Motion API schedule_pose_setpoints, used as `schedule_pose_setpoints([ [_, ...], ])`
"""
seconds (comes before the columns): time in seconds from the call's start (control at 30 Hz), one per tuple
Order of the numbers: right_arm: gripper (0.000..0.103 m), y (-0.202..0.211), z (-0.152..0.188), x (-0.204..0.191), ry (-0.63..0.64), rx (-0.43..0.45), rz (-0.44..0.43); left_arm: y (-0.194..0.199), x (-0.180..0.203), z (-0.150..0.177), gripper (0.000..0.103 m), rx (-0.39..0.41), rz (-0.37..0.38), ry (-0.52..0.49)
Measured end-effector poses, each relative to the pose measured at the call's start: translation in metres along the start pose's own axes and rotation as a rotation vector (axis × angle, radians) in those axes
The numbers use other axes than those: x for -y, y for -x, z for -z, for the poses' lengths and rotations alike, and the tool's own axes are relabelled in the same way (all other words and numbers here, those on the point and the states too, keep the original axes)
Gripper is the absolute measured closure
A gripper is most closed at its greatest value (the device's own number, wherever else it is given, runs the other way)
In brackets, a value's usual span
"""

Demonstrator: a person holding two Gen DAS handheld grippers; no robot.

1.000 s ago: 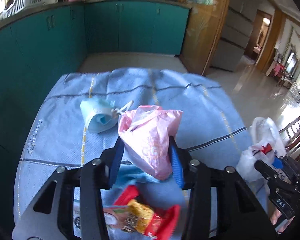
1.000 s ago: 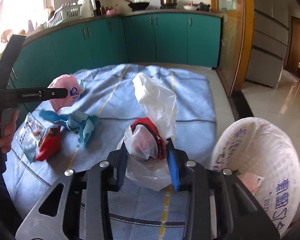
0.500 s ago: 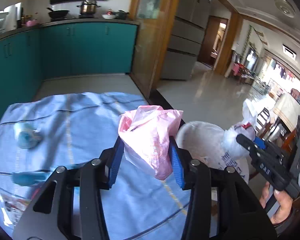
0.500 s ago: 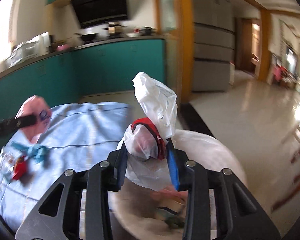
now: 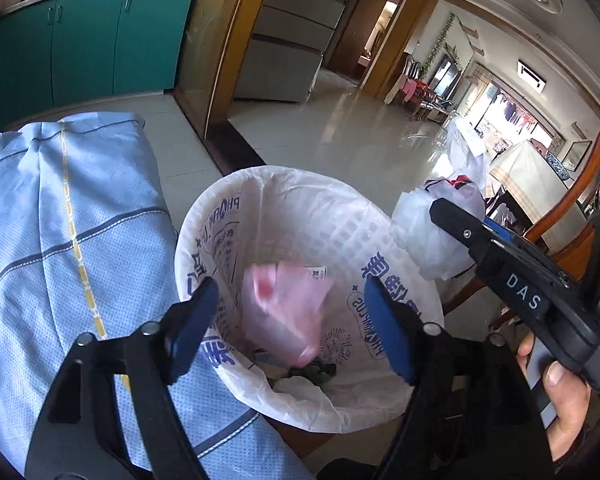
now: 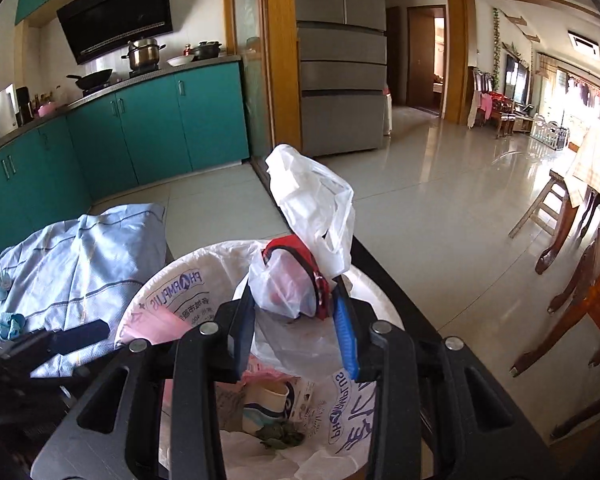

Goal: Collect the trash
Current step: 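Carry both plastic bags over the wastebasket and open both tools to drop them, then grasp the red snack packet with the right tool while the left tool grasps the clear bread packet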

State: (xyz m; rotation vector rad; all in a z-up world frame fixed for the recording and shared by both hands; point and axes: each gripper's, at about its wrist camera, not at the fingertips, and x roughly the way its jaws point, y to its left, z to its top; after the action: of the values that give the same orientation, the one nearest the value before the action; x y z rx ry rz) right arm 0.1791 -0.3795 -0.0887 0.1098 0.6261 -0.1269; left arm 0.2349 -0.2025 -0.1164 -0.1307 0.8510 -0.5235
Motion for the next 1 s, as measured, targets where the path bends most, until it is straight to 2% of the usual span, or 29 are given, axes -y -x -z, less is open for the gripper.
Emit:
schedule_pose_setpoints([
  [0.1,0.067,-0.001,-0.002,-0.006,0.011,-0.008,-0.023,0.018,-0.003,-0.006,0.018,0.059,-0.078,-0.008],
  [0.2,0.062,0.001,-0.001,-0.008,0.012,-0.018,-0.023,0.042,-0.01,-0.008,0.015,0.143,-0.284,-0.016],
  [0.27,0.044,0.002,-0.001,-0.011,0.006,-0.015,-0.018,0.058,-0.016,-0.007,0.014,0.183,-0.413,-0.021],
  [0.33,0.028,0.004,-0.002,-0.014,0.007,0.006,0.001,0.075,-0.023,-0.007,0.013,0.208,-0.5,-0.021],
  [0.43,0.02,0.01,-0.003,-0.024,0.012,0.041,-0.001,0.103,-0.043,-0.009,0.011,0.241,-0.618,0.0],
  [0.5,0.016,0.014,-0.002,-0.035,0.026,0.055,-0.042,0.119,-0.061,-0.01,0.01,0.259,-0.694,0.044],
  [0.57,0.014,0.016,0.0,-0.053,0.053,0.049,-0.108,0.133,-0.087,-0.01,0.01,0.253,-0.767,0.109],
  [0.63,0.014,0.018,0.005,-0.078,0.102,0.031,-0.214,0.155,-0.113,-0.007,0.01,0.241,-0.824,0.182],
  [0.73,0.014,0.026,0.018,-0.133,0.205,-0.022,-0.461,0.189,-0.158,0.0,0.01,0.251,-0.895,0.291],
  [0.8,0.014,0.032,0.028,-0.168,0.279,-0.045,-0.557,0.212,-0.181,0.007,0.009,0.258,-0.934,0.346],
  [0.9,0.014,0.035,0.041,-0.22,0.351,-0.08,-0.654,0.247,-0.215,0.03,0.009,0.253,-0.946,0.437],
  [1.0,0.014,0.034,0.05,-0.261,0.379,-0.121,-0.747,0.274,-0.243,0.058,0.008,0.247,-0.92,0.537],
])
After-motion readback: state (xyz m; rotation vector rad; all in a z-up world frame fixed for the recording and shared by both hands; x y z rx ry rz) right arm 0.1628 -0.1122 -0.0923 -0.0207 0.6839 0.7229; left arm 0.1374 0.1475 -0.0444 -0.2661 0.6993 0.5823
